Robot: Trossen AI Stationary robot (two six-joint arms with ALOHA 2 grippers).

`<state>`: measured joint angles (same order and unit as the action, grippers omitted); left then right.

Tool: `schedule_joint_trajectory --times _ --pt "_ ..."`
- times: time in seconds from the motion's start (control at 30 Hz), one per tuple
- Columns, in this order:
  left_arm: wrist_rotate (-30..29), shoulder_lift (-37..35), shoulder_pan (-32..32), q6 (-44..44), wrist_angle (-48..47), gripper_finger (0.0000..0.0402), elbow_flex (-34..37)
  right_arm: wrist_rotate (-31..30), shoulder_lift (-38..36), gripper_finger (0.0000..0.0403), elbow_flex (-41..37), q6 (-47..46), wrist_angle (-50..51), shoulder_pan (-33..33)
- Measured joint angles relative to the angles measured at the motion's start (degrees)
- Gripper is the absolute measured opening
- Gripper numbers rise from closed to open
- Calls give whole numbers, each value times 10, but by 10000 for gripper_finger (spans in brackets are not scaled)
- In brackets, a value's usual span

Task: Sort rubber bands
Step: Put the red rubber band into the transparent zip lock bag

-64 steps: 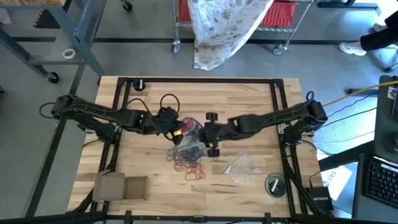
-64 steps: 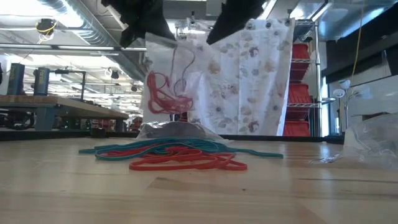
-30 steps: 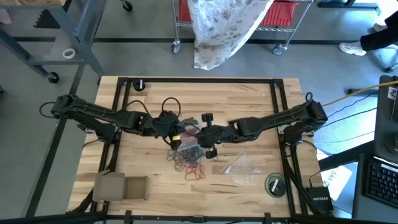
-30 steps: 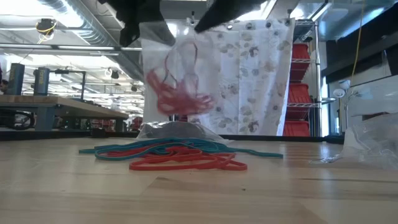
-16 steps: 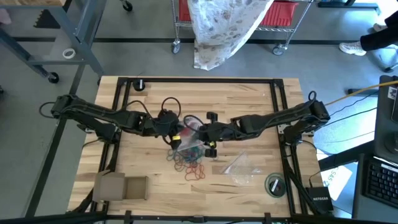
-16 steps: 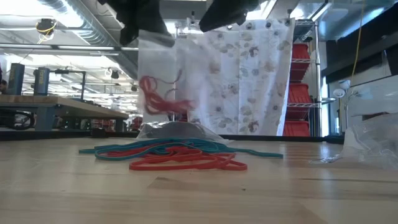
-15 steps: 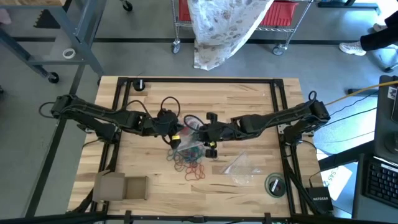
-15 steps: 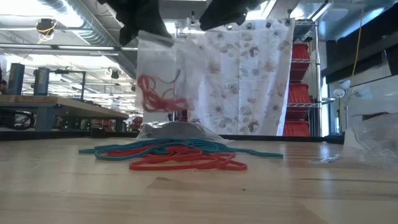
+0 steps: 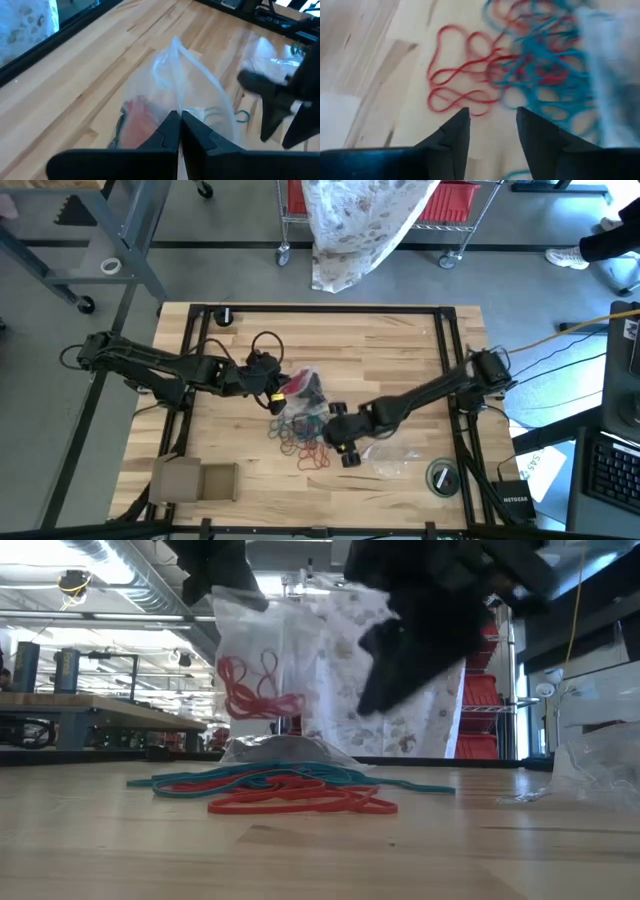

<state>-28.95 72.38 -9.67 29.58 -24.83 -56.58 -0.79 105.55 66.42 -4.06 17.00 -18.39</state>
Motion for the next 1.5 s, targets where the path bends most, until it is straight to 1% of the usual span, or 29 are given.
schedule_joint_trajectory --times 0.1,0.27,0.33,0.43,0.53,0.6,0.67,0.73,0.77,0.8,0.87,0.97,1.07,1.3,1.5 --pt "0 0 -1 2 2 1 0 6 24 137 -4 -5 -20 -6" --pt "2 0 -1 6 2 1 0 4 57 122 -6 -81 -58 -3" --pt "2 0 -1 7 1 1 0 4 61 120 -4 -107 -70 -3" --pt "2 0 -1 7 2 1 0 5 77 119 -4 -134 -63 -4" --pt "2 0 -1 12 3 1 0 3 88 118 -3 -137 -66 -4" --pt "2 0 -1 15 3 1 0 -5 92 105 -3 -139 -68 -4" --pt "2 0 -1 15 3 1 0 -19 92 73 0 -141 -63 -4" --pt "2 0 -1 15 3 1 0 -26 87 26 8 -125 -40 -8" --pt "2 0 -2 15 3 1 0 -34 82 13 13 -114 -22 -9" --pt "2 0 -3 15 3 1 0 -50 76 10 18 -107 3 -12" --pt "3 0 -5 15 4 1 0 -76 59 11 33 -95 43 -18" --pt "2 0 -10 14 4 1 0 -111 26 3 57 -72 93 -29" --pt "2 2 -18 14 4 1 0 -145 0 4 77 -48 120 -39" --pt "3 2 -36 17 7 1 0 -199 -53 5 137 10 137 -37" --pt "3 11 -48 18 17 1 0 -281 -61 5 214 112 134 -37"
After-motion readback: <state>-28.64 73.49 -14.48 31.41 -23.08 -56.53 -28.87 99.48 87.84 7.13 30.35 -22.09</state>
